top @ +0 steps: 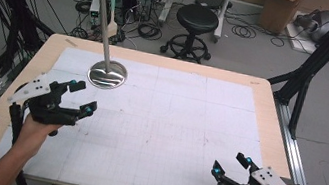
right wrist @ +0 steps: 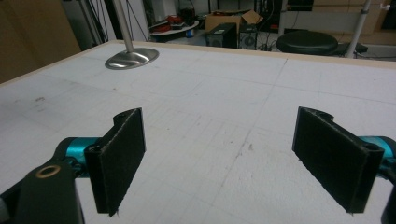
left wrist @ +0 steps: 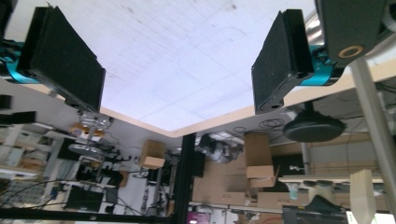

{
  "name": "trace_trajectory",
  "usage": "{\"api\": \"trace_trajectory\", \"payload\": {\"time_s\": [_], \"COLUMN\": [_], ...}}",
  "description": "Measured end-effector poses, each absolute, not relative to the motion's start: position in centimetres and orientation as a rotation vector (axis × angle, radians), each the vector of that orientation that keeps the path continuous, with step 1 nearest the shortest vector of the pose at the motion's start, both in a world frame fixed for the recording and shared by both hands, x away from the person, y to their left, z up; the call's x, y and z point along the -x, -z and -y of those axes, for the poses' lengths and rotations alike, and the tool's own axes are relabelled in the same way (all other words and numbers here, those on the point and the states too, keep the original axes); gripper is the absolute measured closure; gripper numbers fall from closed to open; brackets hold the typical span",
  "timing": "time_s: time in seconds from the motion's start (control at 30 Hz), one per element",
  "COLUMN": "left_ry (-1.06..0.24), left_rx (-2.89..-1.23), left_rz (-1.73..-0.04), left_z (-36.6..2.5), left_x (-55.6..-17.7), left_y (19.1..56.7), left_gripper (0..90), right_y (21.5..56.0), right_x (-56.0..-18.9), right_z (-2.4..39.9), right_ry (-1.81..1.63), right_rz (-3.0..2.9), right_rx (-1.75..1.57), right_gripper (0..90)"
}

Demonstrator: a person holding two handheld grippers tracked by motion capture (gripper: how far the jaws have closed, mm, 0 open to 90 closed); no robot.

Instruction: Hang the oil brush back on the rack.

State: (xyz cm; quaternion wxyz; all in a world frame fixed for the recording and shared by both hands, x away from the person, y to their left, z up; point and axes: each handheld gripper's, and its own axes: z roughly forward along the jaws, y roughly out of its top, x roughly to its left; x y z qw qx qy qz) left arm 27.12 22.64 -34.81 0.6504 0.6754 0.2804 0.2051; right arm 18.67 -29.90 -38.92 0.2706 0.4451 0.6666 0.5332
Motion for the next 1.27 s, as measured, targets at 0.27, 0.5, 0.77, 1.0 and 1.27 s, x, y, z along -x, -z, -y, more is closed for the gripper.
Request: {"api": "trace_trajectory", "payload": {"time_s": [0.27,0.5,0.77,1.0,1.27], "left_ry": [-0.448,-0.453,-0.454,-0.459,-0.450], "left_rx": [-1.508,-1.494,-1.494,-1.499,-1.504], "left_rz": [-0.648,-0.675,-0.684,-0.688,-0.691], "left_z": [-23.2,-24.1,-24.6,-24.5,-24.2], "left_x": [-25.6,-25.3,-25.0,-25.0,-25.1], "left_y": [37.1,37.9,38.0,38.1,38.4], "left_gripper": [19.0,19.8,20.1,20.1,20.1], "right_y": [38.9,38.9,38.8,38.8,38.9], "right_x": [-18.3,-18.2,-18.1,-18.2,-18.3], "right_z": [30.1,29.9,29.5,29.5,29.5], "right_ry": [-1.438,-1.437,-1.439,-1.435,-1.434], "right_rz": [-1.783,-1.777,-1.784,-1.787,-1.792], "right_rx": [-1.213,-1.222,-1.212,-1.209,-1.211], "right_gripper": [15.6,15.6,15.6,15.7,15.7]}}
